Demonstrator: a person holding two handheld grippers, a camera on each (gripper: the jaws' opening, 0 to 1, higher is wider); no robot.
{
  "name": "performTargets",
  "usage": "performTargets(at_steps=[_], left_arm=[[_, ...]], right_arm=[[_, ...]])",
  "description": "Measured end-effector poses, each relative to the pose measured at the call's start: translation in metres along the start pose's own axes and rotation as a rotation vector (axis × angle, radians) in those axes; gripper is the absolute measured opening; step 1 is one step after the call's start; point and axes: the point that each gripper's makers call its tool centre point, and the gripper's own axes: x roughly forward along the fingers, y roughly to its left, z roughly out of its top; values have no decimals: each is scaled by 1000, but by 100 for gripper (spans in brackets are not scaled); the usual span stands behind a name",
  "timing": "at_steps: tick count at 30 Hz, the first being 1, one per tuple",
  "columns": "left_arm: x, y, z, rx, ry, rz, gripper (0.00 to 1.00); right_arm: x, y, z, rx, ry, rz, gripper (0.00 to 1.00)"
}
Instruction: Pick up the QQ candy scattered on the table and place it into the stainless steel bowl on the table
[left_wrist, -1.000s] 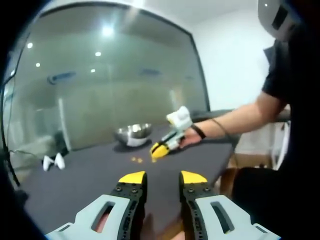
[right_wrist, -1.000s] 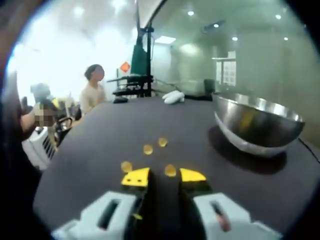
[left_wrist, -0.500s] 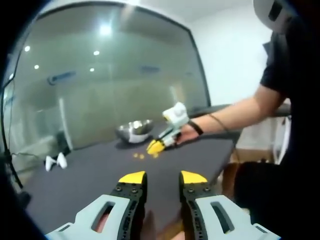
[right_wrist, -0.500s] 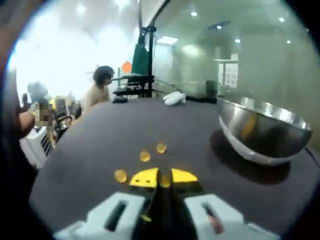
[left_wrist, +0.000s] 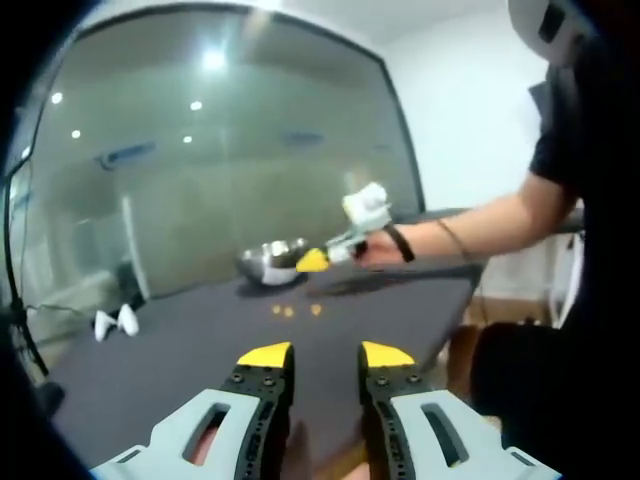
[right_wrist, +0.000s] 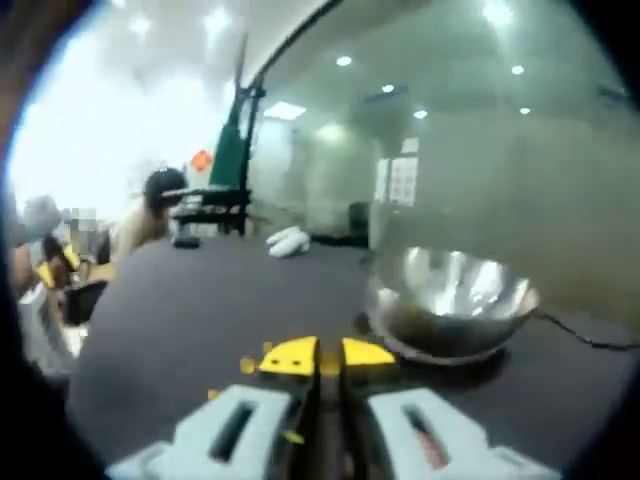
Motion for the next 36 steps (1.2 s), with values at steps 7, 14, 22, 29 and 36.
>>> performTargets(at_steps=[7,14,22,29,36], left_arm=[[4,-2,3,9,-5,-10,27],[4,1,15,25,-48,8,27],[5,-1,12,23,-39,7,27],[0,0,15,28,-46,26,27],[-4,4,9,12,-37,45,27]], right_arm=[[-22,-24,28,-3,-97,-106,9],[-33,-55,26,-10,-93,-179,9],[-9,-93,58,-23,-117,-288,9],[40,-112,84,-73,-88,-290,9],[58,-121,83,-36,-64,-294,9]])
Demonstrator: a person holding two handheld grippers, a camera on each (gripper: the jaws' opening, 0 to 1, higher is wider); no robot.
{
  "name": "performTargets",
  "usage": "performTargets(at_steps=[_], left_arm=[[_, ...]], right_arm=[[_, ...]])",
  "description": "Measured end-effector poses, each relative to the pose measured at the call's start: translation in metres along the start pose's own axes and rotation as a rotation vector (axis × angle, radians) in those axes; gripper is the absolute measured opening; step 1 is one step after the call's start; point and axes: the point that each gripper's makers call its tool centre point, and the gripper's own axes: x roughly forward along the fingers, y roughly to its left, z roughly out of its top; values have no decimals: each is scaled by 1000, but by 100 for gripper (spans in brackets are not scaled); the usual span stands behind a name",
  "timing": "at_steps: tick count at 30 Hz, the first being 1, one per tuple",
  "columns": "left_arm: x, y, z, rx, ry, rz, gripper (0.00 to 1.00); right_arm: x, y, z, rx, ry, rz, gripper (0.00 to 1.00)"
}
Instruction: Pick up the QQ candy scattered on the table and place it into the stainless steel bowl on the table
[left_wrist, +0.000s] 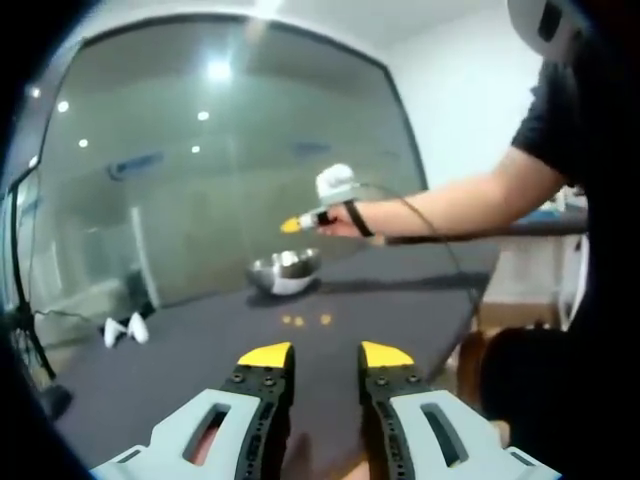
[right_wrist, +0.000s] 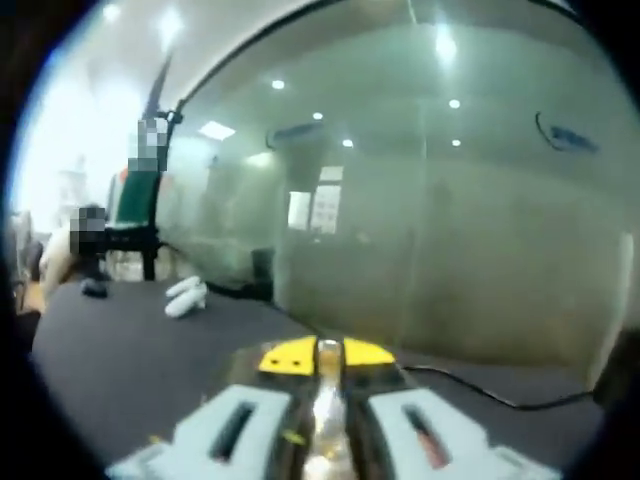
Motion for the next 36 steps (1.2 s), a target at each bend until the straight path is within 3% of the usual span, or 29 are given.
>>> performTargets(at_steps=[2,5,7,10,15,22,24,25,27,31,35,36], left_arm=[[1,0,0,5,1,0,27],[3,-1,4,9,-7,-6,27],[5,0,4,12,-7,-6,27],[6,-1,6,12,-11,-12,27],[12,-1,8,16,-13,-15,27],[14,-7,10,19,-16,-39,27],[14,-6,8,17,-10,-37,27],[14,-5,7,13,-9,-35,27],[13,-5,7,5,-12,-33,27],[14,-6,6,9,-9,-42,27],[14,-8,7,9,-11,-51,27],[14,-8,6,7,-8,-52,27]], right_arm=[[0,1,-3,7,8,3,9],[2,0,-11,107,3,4,17],[1,-1,-16,94,18,4,15],[-1,6,-13,108,-7,52,16],[-11,16,-13,71,16,89,14],[-34,23,5,57,-19,142,15],[-47,24,16,92,-62,167,16],[-62,30,31,105,-141,203,16],[-88,44,38,60,-202,292,15],[-127,53,20,79,-198,350,18],[-173,78,-26,-78,-103,499,19],[-183,84,-38,-36,-78,534,19]])
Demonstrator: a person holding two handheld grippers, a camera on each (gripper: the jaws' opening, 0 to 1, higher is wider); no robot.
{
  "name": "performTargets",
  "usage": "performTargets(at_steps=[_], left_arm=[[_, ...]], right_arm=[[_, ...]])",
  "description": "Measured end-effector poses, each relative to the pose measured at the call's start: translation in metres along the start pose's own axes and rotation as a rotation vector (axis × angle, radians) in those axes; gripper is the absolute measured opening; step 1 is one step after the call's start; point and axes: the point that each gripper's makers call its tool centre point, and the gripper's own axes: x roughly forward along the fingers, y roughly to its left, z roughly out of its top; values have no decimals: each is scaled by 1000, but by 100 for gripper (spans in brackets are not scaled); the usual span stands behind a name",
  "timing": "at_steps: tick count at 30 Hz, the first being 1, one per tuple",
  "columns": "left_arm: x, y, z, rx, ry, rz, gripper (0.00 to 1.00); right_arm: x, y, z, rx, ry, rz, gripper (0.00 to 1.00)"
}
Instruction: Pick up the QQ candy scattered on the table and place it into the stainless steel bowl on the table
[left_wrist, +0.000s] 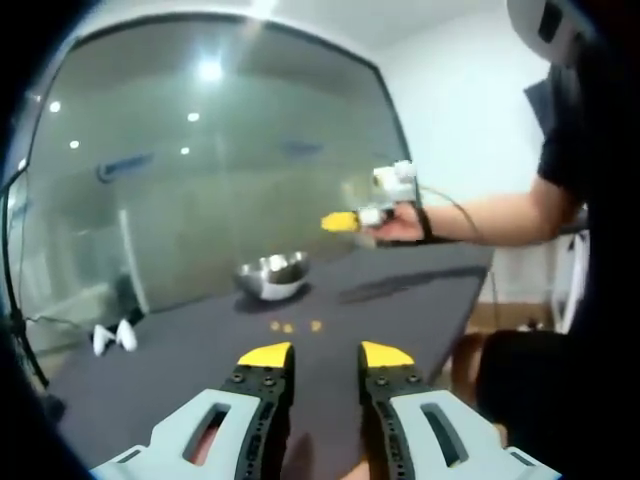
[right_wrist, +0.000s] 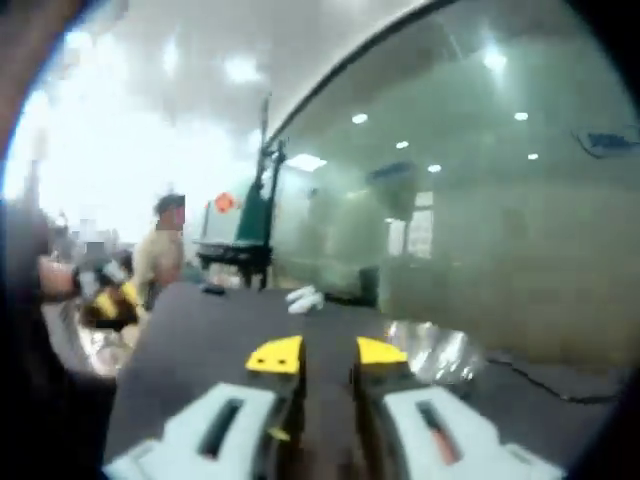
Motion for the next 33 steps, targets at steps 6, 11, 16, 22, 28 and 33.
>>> performTargets(at_steps=[6,11,16,22,28,33], left_arm=[[0,-1,2,1,-3,-4,27],[1,-4,-1,1,6,-6,27],[2,-4,1,-11,-2,2,27],[-3,-4,-3,-6,8,1,27],[-5,0,-4,-11,11,14,27],[-6,1,-5,-8,16,15,27]], right_arm=[[-10,27,-35,54,51,85,20],[7,60,-70,33,141,219,19],[34,87,-105,5,255,282,23],[51,79,-102,39,252,255,22],[65,86,-105,44,274,291,22],[80,87,-106,67,276,297,22]])
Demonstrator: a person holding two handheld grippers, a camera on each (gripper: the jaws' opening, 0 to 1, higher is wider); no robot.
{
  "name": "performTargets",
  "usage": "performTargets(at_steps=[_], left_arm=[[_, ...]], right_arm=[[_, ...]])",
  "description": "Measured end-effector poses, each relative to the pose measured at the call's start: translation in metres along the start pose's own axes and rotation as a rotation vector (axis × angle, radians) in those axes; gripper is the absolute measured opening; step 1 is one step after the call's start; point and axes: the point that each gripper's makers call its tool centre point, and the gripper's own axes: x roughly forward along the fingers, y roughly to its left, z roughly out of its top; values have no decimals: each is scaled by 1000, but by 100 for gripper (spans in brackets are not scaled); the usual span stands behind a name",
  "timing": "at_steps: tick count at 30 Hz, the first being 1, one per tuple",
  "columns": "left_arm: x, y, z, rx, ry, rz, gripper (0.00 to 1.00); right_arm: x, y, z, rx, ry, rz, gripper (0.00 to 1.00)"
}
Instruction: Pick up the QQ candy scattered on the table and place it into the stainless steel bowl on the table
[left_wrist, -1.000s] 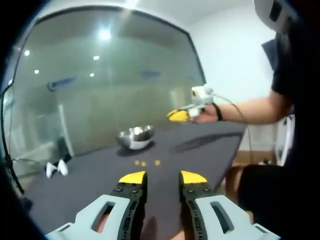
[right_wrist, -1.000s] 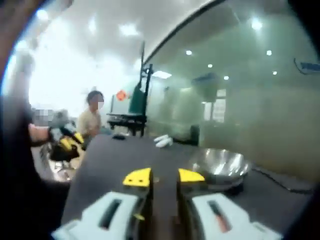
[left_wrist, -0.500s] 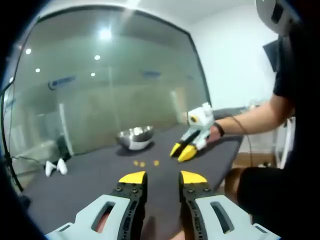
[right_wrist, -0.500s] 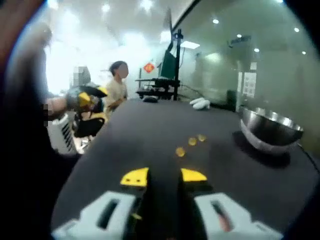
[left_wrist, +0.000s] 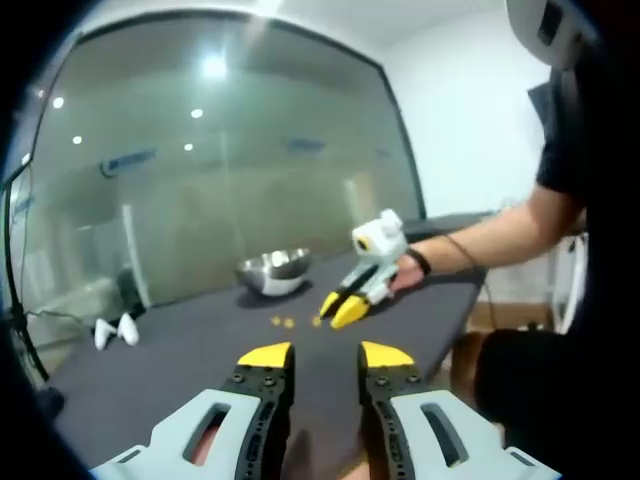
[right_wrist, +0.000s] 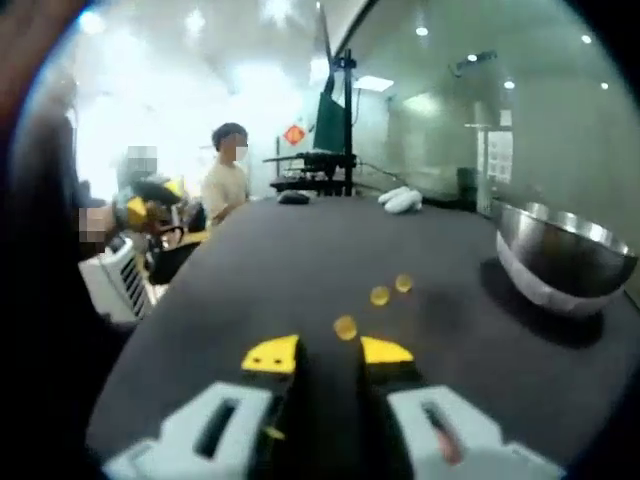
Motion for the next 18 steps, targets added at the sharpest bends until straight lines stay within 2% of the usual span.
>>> performTargets(at_steps=[8,11,13,15,18], left_arm=[[-3,6,-6,-11,14,20,27],[-5,8,-7,-12,18,26,27],[-6,9,-9,-19,19,27,27],[-8,12,-7,-46,2,27,27],[-7,15,-6,-41,3,36,27]], right_arm=[[23,-1,7,-10,-1,11,20],[23,-1,7,-32,-7,13,18],[21,-1,6,-42,-11,14,9],[21,-2,6,-46,-14,15,9],[21,-3,6,-39,-10,13,9]])
